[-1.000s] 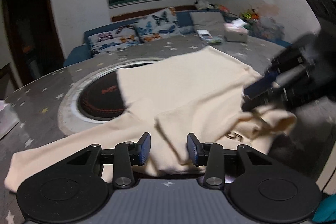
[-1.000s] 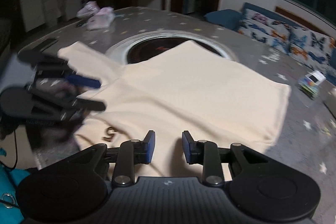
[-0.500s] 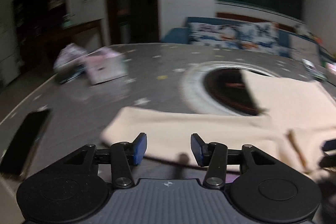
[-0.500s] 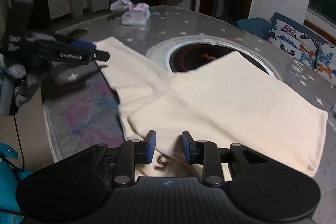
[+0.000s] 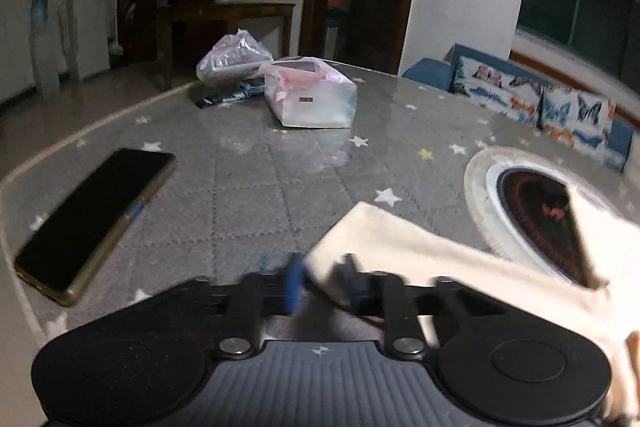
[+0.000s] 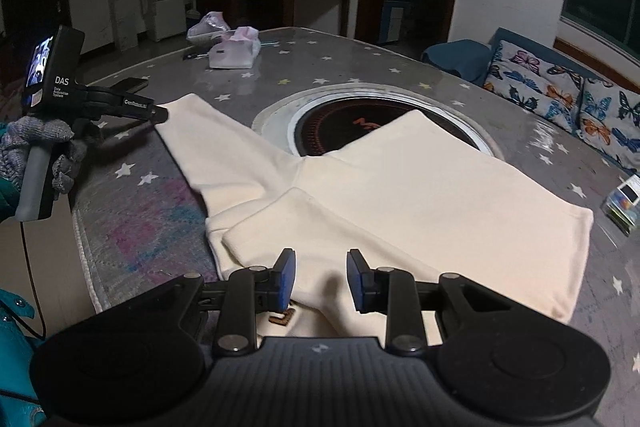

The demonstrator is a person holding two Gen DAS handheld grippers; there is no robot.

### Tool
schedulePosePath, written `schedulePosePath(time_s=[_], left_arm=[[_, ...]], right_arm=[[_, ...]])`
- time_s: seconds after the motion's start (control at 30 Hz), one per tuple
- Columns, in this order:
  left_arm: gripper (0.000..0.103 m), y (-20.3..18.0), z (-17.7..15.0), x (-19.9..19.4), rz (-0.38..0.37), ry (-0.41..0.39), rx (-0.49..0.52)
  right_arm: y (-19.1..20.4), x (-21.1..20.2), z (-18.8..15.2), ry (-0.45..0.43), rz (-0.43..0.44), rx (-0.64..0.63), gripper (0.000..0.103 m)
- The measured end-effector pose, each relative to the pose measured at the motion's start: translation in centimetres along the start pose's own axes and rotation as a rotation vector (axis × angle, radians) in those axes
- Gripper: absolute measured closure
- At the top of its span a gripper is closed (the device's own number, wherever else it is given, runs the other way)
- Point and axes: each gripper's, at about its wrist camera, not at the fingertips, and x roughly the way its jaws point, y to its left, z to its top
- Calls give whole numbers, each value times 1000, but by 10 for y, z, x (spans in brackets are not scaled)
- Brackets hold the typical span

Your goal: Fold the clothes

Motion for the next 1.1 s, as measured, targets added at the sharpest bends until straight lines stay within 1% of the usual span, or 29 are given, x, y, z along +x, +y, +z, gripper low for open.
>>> schedulePosePath(time_s=[0.03, 0.1, 0.17, 0.23, 0.3, 0.4, 0.57, 0.6, 0.67, 0.77, 0.83, 0.93, 1.0, 1.03, 1.1], left_arm=[[96, 2, 2, -1, -17, 2, -22], [97, -2, 8, -9, -59, -5, -36], [97, -16, 14, -24, -112, -42, -5], [97, -36, 20, -43, -192, -84, 40], [97, -58, 24, -63, -287, -113, 73], [97, -93, 26, -88, -445, -131, 120], [97, -154, 11, -117, -683, -131, 244], [97, -168, 5, -121, -724, -127, 271], [97, -189, -7, -125, -779, -111, 317], [97, -217, -22, -122, -833, -66, 361], [97, -235, -34, -116, -858, -11, 403], [95, -251, -54, -108, -860, 38, 455], [91, -260, -67, -103, -860, 71, 489], [86, -260, -73, -101, -856, 84, 500], [82, -257, -81, -101, -850, 97, 525]], right_arm=[[-2, -2, -1, -3, -5, 7, 75], [-6, -7, -3, -11, -17, 24, 75], [-11, -12, -6, -20, -32, 46, 75], [-19, -17, -10, -25, -51, 74, 75], [-27, -21, -14, -31, -70, 101, 75], [-43, -31, -23, -41, -99, 161, 75], [-66, -49, -41, -61, -149, 243, 75], [-70, -52, -44, -64, -156, 261, 75], [-78, -59, -52, -70, -171, 298, 75], [-89, -68, -62, -73, -184, 346, 75], [-93, -72, -65, -75, -191, 363, 75], [-99, -77, -70, -81, -198, 395, 75], [-101, -78, -71, -85, -198, 412, 75], [-102, -78, -71, -86, -196, 419, 75], [-103, -76, -70, -86, -185, 431, 75]])
